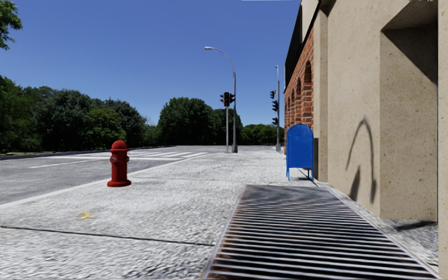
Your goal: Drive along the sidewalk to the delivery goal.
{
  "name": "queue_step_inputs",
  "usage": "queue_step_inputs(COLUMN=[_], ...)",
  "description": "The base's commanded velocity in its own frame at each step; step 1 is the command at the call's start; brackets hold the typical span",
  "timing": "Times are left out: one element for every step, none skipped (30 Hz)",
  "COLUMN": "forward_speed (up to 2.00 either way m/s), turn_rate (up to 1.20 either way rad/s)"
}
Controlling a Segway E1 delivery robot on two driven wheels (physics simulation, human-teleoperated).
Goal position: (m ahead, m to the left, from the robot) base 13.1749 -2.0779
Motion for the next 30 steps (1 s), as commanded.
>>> queue_step_inputs(forward_speed=[2.0,2.0,2.0,2.0,2.0,2.0,2.0,2.0,2.0,2.0,2.0,2.0,2.0,2.0,2.0,2.0,2.0,2.0,2.0,2.0,2.0,2.0,2.0,2.0,2.0,2.0,2.0,2.0,2.0,2.0], turn_rate=[-0.11,-0.13,-0.13,-0.13,-0.13,-0.14,-0.14,-0.14,-0.14,-0.14,-0.14,-0.14,-0.14,-0.14,-0.14,-0.17,-0.17,-0.21,-0.22,-0.23,-0.23,-0.23,-0.23,-0.23,-0.23,-0.23,-0.24,-0.24,-0.24,-0.24])
